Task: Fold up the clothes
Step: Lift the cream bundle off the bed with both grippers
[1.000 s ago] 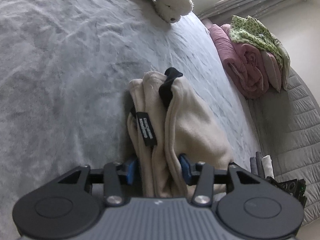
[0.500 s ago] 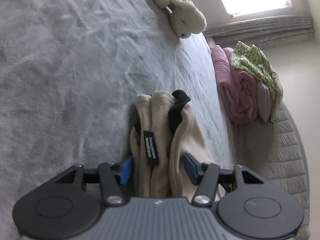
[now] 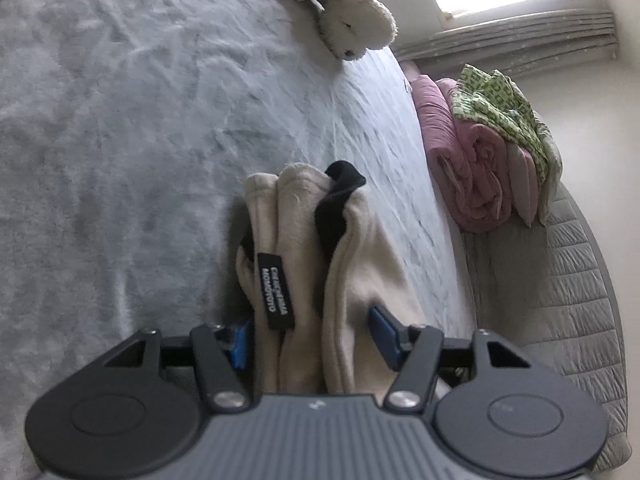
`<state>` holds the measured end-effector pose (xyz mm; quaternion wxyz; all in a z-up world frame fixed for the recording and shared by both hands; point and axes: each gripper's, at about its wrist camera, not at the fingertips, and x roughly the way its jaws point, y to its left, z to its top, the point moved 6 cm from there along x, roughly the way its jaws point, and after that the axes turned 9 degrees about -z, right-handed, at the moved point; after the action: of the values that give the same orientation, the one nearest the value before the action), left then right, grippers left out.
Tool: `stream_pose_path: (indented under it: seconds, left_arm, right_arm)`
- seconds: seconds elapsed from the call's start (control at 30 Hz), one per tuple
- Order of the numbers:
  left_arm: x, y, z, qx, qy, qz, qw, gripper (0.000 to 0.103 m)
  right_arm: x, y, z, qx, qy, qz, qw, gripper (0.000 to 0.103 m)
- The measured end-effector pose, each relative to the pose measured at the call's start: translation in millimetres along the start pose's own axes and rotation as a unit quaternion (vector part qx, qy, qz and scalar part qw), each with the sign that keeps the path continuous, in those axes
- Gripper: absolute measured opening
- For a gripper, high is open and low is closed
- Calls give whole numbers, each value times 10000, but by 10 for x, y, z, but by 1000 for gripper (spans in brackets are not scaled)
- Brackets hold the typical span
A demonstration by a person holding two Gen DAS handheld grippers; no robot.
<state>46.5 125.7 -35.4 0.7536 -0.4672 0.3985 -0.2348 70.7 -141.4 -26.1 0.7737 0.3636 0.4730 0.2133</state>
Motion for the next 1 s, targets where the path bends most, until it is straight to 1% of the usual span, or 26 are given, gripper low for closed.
stream_pose_path:
  seconds: [0.07,0.13,0.3,0.43,0.53,0.63,0.73,0.77,0.8,0.83,0.9,1.0]
  left_arm:
    - [6,15,6,-40,-7,-28,10000,60]
    - [14,12,1,-23,-15,-26,10000,60]
    - [29,-2,-20,22,-27,-36,10000,60]
    - [34,-23,-32,48,-28,-77,10000,54]
    - [31,-25,-43,111,-31,-76,9999,54]
    - [35,-6,-35,11,-41,-113,9999,55]
    - [40,13,-29,-87,-45,-151,9998,57]
    - [46,5,-37,-20,-42,-95,9999,56]
    - [54,-11,-46,88,-40,4,10000,50]
    - [58,-38,-54,246,-40,89,9996,41]
    - [57,-113,-66,594,-53,212,9980,34]
    - [35,-190,-61,787,-104,257,9965,29]
  right_arm:
    - [7,74,-92,-487,-30,-273,9984,62]
    - [-8,125,-134,-824,-80,-485,9954,57]
    - [-57,208,-255,-1480,-314,-818,9851,55]
    - [-34,194,-239,-1470,-392,-830,9849,56]
    - [-14,172,-227,-1327,-403,-727,9877,59]
    - [-17,150,-202,-1128,-367,-651,9908,59]
    - [-10,193,-213,-1216,-414,-693,9893,59]
    - [-12,201,-218,-1248,-431,-711,9887,59]
    - [-14,210,-222,-1281,-447,-727,9881,59]
    - [-16,219,-224,-1315,-463,-743,9874,59]
    - [-25,246,-231,-1412,-505,-779,9856,58]
    - [-40,299,-236,-1627,-612,-843,9812,57]
